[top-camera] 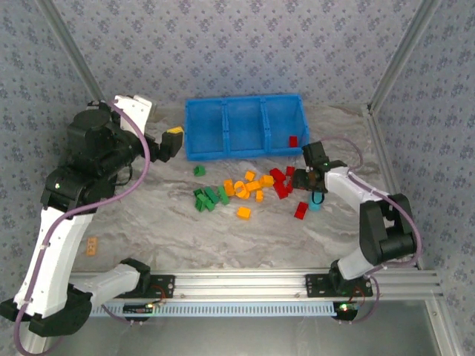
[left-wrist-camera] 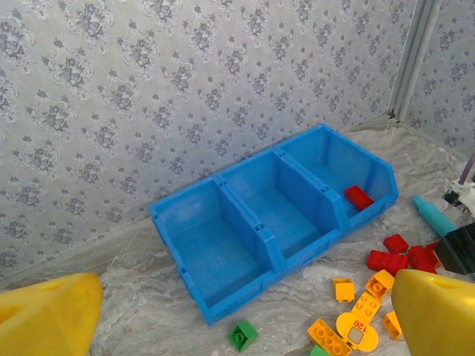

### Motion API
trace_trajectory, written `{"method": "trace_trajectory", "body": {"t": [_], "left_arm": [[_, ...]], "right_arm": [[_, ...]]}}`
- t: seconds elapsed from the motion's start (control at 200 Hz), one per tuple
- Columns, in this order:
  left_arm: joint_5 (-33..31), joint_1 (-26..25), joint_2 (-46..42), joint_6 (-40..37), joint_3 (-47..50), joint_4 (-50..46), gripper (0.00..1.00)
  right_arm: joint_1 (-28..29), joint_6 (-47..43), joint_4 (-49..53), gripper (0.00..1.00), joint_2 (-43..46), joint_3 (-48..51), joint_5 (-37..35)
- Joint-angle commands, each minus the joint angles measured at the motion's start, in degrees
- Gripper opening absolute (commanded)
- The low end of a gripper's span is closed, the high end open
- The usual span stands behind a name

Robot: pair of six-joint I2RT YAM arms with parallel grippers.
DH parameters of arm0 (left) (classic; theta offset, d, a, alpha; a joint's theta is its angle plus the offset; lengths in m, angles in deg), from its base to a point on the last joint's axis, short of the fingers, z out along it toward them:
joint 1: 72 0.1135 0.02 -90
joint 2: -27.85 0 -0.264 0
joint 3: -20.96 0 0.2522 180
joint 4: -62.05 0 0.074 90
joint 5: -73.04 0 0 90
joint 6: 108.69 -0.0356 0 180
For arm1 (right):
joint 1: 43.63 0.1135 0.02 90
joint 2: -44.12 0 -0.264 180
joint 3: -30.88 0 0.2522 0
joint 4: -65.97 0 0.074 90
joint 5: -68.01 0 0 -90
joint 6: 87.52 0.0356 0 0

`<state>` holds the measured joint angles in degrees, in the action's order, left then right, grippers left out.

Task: Sort the legos into containers by color
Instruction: Pick up the lego from the middle-right of the table.

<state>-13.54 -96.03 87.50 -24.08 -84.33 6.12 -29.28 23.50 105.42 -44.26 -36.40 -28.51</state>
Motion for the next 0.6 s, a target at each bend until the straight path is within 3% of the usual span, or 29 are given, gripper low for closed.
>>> {"method": "trace_trajectory", "body": {"t": [0.0,0.11,0.595], "left_arm": [[0.4,-0.3,-0.6,-0.9,-0.1,1.9,1.0],[0.1,-0.3,-0.6,-1.2,0.0,1.8,1.0],[-0.6,-0.3,0.8,-1.8,0.0,1.9,1.0]], "right_arm": [[-0.9,0.2,-2.1,0.69,-2.6,-2.0,1.5],[-1.3,0.2,-2.8,0.66,-4.8,-3.0,2.1],[-1.5,-1.2,-2.3,0.35,-9.3,-5.5,2.9]]}}
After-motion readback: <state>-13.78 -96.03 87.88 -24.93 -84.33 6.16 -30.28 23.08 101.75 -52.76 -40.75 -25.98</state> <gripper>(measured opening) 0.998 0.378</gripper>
